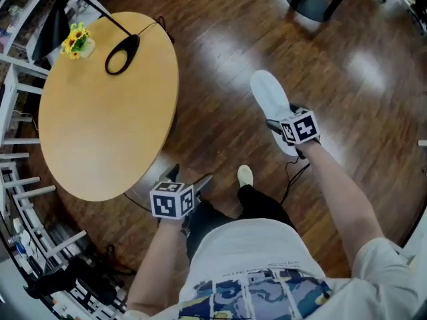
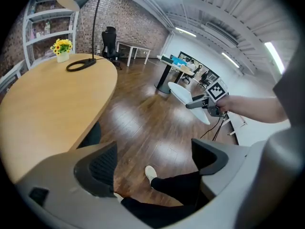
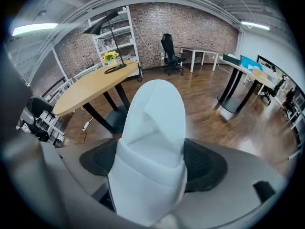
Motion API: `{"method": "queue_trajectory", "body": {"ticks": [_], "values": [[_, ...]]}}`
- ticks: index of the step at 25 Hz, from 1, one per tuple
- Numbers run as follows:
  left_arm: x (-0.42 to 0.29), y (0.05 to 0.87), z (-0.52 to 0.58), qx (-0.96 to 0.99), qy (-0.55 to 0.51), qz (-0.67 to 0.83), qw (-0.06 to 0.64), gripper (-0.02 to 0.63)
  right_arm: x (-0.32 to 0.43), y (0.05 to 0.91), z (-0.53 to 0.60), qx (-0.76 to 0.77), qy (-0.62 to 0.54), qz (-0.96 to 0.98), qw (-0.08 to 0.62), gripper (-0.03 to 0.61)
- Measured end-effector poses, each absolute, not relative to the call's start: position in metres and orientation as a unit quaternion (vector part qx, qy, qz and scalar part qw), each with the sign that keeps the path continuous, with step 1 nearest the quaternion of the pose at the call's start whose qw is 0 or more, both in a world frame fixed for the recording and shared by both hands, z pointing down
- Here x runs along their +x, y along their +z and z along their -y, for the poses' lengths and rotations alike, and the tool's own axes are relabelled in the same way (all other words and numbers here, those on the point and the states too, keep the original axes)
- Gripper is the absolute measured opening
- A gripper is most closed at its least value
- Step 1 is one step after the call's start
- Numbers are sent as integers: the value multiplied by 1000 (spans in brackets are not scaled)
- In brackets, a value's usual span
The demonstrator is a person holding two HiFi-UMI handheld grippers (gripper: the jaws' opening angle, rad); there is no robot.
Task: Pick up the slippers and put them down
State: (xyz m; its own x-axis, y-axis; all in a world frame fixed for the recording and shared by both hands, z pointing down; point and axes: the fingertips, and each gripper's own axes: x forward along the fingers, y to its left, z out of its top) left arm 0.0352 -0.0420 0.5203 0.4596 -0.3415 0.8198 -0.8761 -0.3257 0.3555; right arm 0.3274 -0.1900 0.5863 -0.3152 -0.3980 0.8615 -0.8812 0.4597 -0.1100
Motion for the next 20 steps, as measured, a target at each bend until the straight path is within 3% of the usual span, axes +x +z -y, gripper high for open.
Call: {"method": "queue_trajectory", "body": {"ticks": [6,11,20], "values": [[116,571,53,747,360,352,435,482,402,700,195,446,373,712,393,460],[159,674,68,735,398,328,440,482,451,844,194,477,411,673,388,460],[186,861,102,724,384,345,457,482,450,1092,202,473,433,648,410,460]]}}
